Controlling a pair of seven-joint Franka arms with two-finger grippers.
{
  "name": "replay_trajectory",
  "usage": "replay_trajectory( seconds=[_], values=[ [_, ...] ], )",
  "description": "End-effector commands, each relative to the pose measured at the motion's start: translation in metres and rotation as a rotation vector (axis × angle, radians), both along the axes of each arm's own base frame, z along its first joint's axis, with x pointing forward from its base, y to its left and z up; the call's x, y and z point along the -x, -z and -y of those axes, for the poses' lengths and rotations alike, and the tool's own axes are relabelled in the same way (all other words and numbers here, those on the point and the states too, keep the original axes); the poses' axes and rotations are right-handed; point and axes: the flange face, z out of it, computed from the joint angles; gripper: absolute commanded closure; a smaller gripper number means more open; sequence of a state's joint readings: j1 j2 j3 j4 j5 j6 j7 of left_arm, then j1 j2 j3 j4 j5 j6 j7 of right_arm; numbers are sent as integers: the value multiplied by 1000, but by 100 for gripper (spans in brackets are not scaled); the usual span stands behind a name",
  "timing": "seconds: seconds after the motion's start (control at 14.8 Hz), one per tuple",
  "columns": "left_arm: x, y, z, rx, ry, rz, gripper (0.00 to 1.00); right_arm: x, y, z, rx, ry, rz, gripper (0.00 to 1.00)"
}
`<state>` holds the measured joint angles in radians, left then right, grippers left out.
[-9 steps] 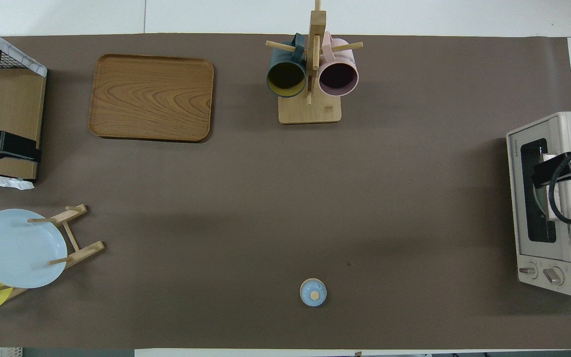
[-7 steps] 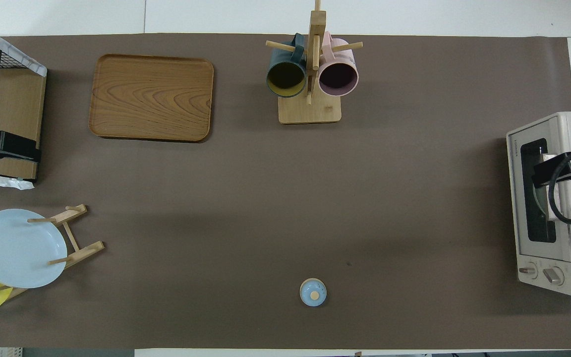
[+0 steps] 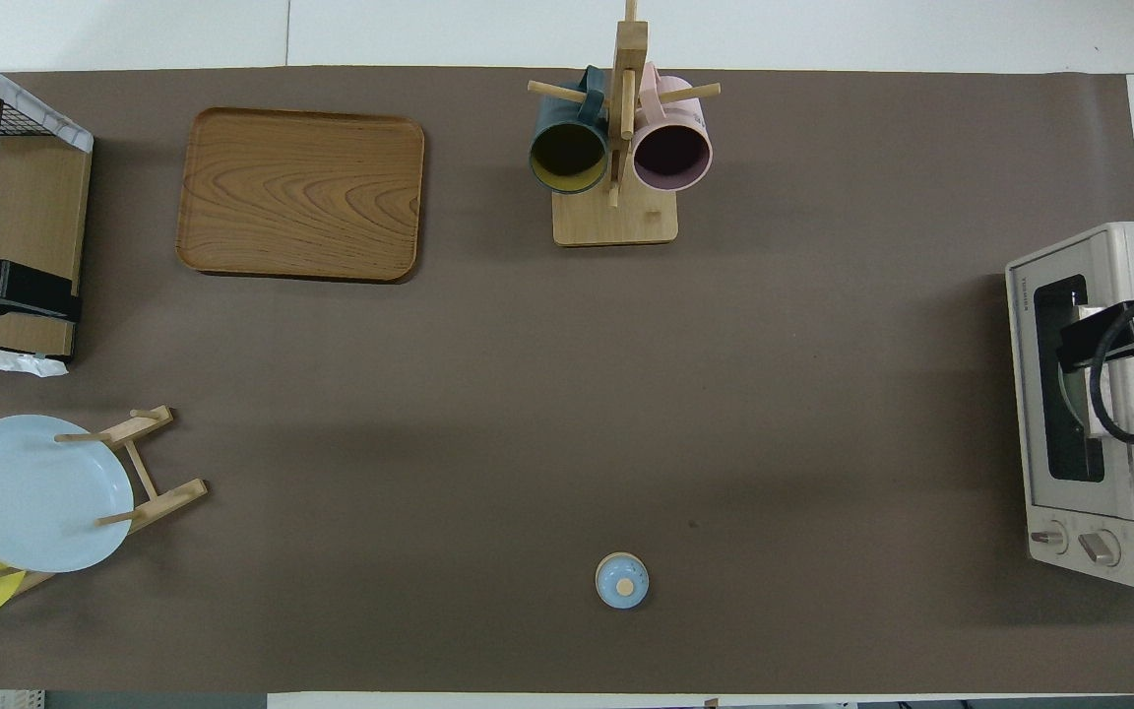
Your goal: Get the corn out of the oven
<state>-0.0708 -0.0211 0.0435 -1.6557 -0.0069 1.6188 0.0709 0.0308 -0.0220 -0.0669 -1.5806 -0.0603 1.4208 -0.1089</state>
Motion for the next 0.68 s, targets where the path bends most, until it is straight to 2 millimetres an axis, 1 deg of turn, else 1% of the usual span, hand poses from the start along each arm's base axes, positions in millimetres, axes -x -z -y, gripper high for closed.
replay_trajectory(
  seconds=[0.0, 0.07, 0.14, 0.2, 0.34, 0.41, 0.47, 0.61],
  values=[
    [4, -3, -3, -9, 1, 2, 0, 2, 17, 18, -22, 23, 77, 74],
    [4, -3, -3, -9, 1, 2, 0, 9, 26, 28, -24, 35, 69, 100],
    [4, -3, -3, -9, 1, 2, 0, 17, 37, 30, -28, 30, 51, 100],
    [4, -3, -3, -9, 1, 2, 0, 21, 46, 30, -31, 3, 60, 100],
    [4, -3, -3, -9, 1, 2, 0, 24, 71, 36, -35, -88, 108, 100],
    [4, -3, -3, -9, 1, 2, 0, 27, 78, 44, -31, -91, 124, 100],
    [4, -4, -3, -9, 1, 4, 0, 28, 81, 48, -29, -82, 143, 100],
    [4, -3, -3, -9, 1, 2, 0, 25, 90, 52, -19, -8, 170, 100]
  ],
)
